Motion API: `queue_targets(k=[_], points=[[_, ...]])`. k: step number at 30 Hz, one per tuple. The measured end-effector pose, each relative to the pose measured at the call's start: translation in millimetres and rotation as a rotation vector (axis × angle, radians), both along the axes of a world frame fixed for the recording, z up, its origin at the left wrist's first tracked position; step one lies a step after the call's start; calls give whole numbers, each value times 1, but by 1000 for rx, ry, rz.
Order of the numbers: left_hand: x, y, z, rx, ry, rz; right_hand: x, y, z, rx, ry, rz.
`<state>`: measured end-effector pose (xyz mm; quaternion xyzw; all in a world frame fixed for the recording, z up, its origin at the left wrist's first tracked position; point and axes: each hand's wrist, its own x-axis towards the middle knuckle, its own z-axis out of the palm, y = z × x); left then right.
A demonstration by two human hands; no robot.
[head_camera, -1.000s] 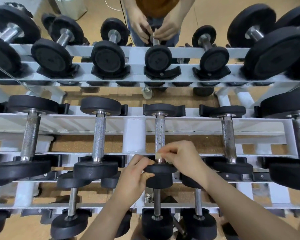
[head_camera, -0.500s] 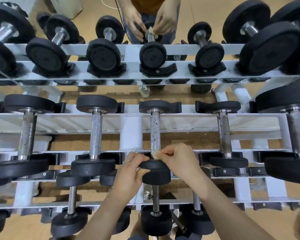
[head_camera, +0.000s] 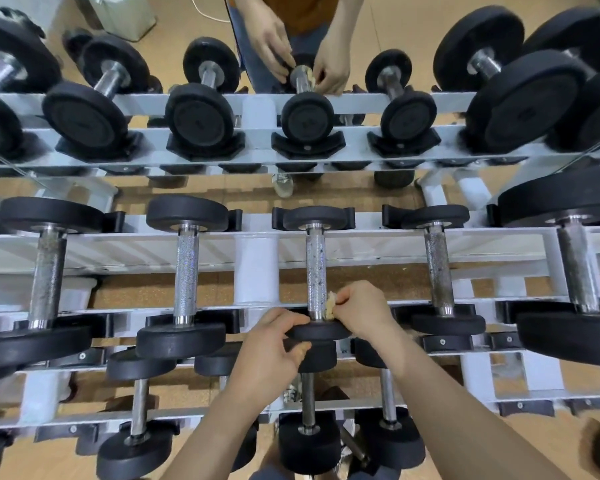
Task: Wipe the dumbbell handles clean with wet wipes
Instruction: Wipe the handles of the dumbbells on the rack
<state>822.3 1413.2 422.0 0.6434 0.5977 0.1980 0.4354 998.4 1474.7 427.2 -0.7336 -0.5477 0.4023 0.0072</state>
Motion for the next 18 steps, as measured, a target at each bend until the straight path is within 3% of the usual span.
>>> queue_targets(k=[4, 10, 15, 18], points=[[3, 0, 12, -174, -152, 119, -3, -9, 7, 56, 33, -34], [17, 21, 12, -181, -189, 289, -12, -25, 18, 111, 366, -218], [9, 34, -4, -144, -66, 444, 2, -20, 8, 233, 269, -421], [15, 38, 0, -72, -45, 528, -3, -6, 0, 318, 305, -578]])
